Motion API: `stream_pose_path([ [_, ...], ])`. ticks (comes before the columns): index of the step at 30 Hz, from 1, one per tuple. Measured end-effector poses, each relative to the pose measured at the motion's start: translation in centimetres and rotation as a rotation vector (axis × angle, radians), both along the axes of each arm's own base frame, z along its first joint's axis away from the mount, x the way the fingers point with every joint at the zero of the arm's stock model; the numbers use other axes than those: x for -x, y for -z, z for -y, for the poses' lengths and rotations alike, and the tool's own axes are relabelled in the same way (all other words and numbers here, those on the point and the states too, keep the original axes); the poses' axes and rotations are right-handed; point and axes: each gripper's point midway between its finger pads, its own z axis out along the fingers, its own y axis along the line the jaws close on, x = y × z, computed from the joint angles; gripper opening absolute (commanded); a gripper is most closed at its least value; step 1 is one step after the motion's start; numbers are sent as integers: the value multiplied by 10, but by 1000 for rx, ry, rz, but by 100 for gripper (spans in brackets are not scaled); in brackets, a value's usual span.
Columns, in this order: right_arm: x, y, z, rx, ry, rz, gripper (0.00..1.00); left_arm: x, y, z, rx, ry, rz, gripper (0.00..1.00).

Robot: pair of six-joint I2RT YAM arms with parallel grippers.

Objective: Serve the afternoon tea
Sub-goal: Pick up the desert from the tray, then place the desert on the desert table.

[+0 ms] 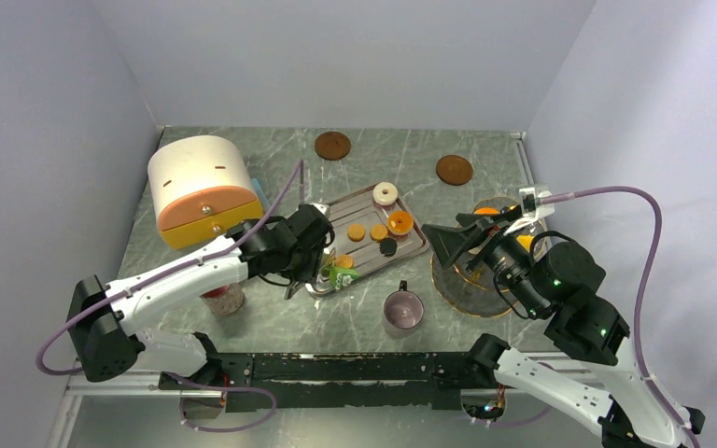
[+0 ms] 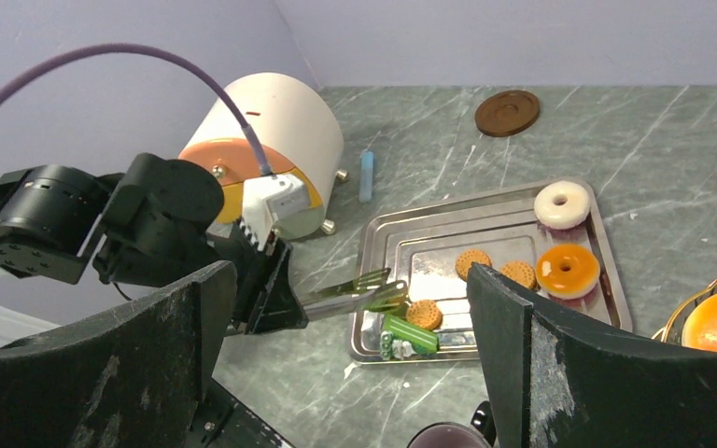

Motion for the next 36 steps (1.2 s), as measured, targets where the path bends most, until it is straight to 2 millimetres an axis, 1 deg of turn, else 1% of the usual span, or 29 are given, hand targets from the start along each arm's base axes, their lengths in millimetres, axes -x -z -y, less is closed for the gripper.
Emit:
stream_pose_path([
  [9,0,-1,0,-2,0,2,98,-15,-35,11,75,-9,94,41],
  [11,1,-2,1,-3,0,3,98,-18,-42,17,97,7,108,40],
  [16,2,-9,2,-14,0,13,98,-20,-58,38,174,70,127,39],
  [20,3,-16,2,-24,-3,22,98,-19,-68,66,245,134,123,38],
  [23,3,-20,1,-27,-7,25,98,-13,-75,93,293,193,118,38],
  [28,3,-26,1,-31,-12,32,98,3,-93,143,374,299,131,37],
  [31,4,-28,1,-36,-14,37,98,13,-104,167,421,350,141,37],
  [36,8,-32,2,-49,-26,49,98,24,-112,196,481,404,143,36],
])
